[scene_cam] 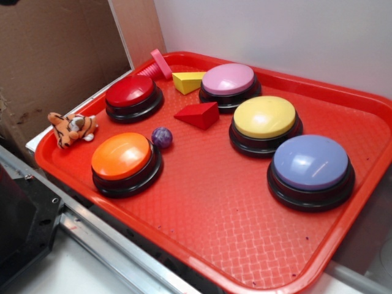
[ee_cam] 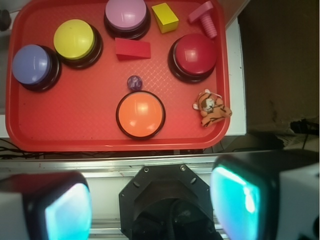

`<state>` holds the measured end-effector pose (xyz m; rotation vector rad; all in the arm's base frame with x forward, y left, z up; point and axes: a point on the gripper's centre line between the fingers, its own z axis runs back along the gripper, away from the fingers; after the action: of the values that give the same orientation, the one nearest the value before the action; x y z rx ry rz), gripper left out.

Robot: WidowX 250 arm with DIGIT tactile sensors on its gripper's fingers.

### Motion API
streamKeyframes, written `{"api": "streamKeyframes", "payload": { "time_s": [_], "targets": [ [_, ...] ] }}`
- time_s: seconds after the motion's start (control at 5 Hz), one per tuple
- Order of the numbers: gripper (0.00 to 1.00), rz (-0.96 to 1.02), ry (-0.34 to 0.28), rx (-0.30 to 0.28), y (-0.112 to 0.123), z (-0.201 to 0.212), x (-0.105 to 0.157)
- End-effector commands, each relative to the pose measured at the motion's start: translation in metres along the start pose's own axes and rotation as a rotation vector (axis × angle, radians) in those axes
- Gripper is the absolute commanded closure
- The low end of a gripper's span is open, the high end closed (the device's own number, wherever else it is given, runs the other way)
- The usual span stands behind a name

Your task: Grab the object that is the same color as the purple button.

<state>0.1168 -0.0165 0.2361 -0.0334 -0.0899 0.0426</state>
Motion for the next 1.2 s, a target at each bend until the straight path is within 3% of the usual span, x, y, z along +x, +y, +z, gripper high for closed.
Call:
{"api": "streamKeyframes", "payload": {
  "time_s": [0.0,0.4,0.8,1.0],
  "targets": [
    [0.00,0.000,0.000,0.000,0.000,0.000,0.000],
    [0.00,0.081,0.039,0.092,0.000,-0.046,0.061],
    [0.00,0.109,0.058,0.090,0.005,-0.095,0.100],
    [0.00,0.131,0.045,0.087,0.002,-0.120,0.100]
  ]
}}
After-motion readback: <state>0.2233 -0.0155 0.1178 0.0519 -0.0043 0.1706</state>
